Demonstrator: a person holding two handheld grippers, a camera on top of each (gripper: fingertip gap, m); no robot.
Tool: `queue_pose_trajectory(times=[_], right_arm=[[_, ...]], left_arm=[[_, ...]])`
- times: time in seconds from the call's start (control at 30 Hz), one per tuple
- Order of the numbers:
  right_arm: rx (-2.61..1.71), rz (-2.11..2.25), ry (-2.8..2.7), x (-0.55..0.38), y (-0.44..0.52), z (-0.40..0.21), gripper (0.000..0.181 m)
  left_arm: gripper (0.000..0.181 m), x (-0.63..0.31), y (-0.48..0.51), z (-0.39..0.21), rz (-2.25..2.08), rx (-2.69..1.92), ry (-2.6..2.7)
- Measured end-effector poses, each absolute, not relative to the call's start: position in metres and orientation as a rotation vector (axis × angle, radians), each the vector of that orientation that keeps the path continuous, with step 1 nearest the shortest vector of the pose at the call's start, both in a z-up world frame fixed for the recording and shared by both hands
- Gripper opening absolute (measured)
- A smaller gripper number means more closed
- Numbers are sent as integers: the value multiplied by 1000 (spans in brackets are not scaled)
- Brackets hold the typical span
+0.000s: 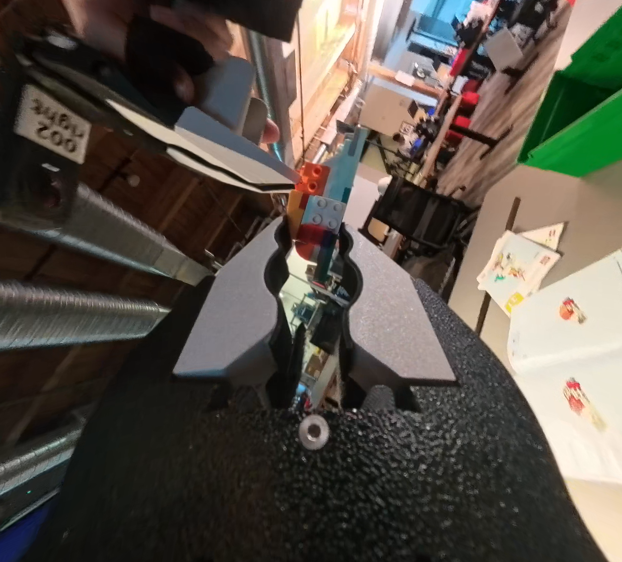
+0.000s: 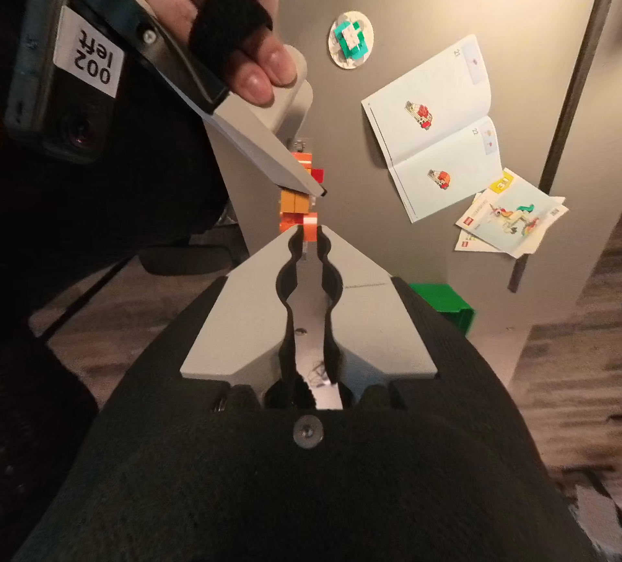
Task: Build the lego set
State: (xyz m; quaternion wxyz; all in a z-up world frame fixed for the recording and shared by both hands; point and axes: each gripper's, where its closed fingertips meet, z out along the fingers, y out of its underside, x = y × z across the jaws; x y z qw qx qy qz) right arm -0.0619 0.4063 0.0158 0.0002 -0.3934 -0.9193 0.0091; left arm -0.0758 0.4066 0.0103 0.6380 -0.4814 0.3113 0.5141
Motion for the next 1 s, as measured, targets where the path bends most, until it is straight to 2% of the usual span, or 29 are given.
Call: queue_pose_trajectory(times=[1.0], right_arm=[[-1375, 57, -2860, -54, 408, 6, 9]], left_arm=[[25, -61, 421, -1, 1080, -1079, 764]])
